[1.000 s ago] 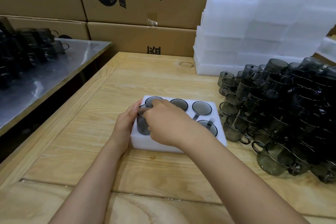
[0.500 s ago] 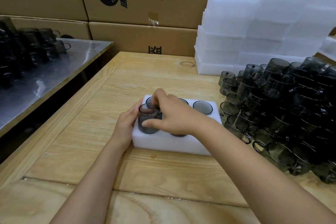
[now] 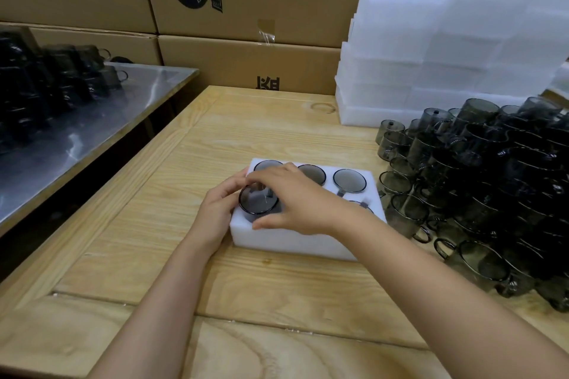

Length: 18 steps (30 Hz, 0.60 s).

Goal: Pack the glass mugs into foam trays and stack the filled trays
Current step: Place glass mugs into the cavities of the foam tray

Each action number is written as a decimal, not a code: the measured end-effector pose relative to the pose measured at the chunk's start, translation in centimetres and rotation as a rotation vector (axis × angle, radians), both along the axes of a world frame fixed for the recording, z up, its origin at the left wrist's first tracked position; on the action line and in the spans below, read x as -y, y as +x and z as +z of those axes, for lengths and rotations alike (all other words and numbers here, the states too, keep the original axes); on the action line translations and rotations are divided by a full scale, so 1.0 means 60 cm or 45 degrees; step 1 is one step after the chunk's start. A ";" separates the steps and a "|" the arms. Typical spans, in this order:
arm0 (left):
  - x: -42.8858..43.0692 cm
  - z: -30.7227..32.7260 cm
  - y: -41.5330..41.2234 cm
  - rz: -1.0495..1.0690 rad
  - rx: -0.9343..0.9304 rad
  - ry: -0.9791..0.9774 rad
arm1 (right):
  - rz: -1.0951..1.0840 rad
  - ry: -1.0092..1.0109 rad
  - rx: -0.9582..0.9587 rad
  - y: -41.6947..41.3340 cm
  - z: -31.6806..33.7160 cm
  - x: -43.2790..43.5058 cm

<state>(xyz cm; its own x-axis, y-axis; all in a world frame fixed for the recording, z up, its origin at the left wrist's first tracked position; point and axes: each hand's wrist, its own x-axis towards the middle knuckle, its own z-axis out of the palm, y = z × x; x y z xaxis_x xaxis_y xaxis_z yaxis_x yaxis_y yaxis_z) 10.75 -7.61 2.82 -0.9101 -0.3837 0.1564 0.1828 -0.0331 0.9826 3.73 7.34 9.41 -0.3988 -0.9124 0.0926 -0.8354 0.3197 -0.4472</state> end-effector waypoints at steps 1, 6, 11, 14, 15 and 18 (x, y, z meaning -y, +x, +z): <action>-0.002 0.001 0.001 -0.001 -0.005 0.008 | -0.014 -0.030 -0.008 0.000 -0.002 -0.003; -0.014 0.008 0.008 -0.049 -0.092 0.017 | -0.023 -0.091 -0.154 -0.001 0.007 -0.002; -0.012 0.009 0.004 -0.022 -0.045 -0.046 | -0.078 -0.047 -0.110 -0.008 0.013 0.001; -0.014 0.011 0.004 0.006 -0.030 -0.019 | -0.101 0.070 -0.069 -0.016 0.024 0.001; -0.013 0.012 0.003 0.015 -0.029 -0.022 | -0.116 0.115 -0.066 -0.019 0.028 0.001; -0.015 0.012 0.001 0.038 -0.021 -0.035 | -0.139 0.176 -0.113 -0.020 0.033 0.005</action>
<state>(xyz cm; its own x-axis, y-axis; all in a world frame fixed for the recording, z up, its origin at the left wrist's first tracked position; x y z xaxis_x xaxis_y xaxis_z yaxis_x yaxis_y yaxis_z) 10.83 -6.71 3.54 -0.8957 -0.4058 0.1819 0.1992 -0.0004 0.9800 2.56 7.06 11.37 -0.4923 -0.8704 0.0083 -0.8263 0.4643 -0.3190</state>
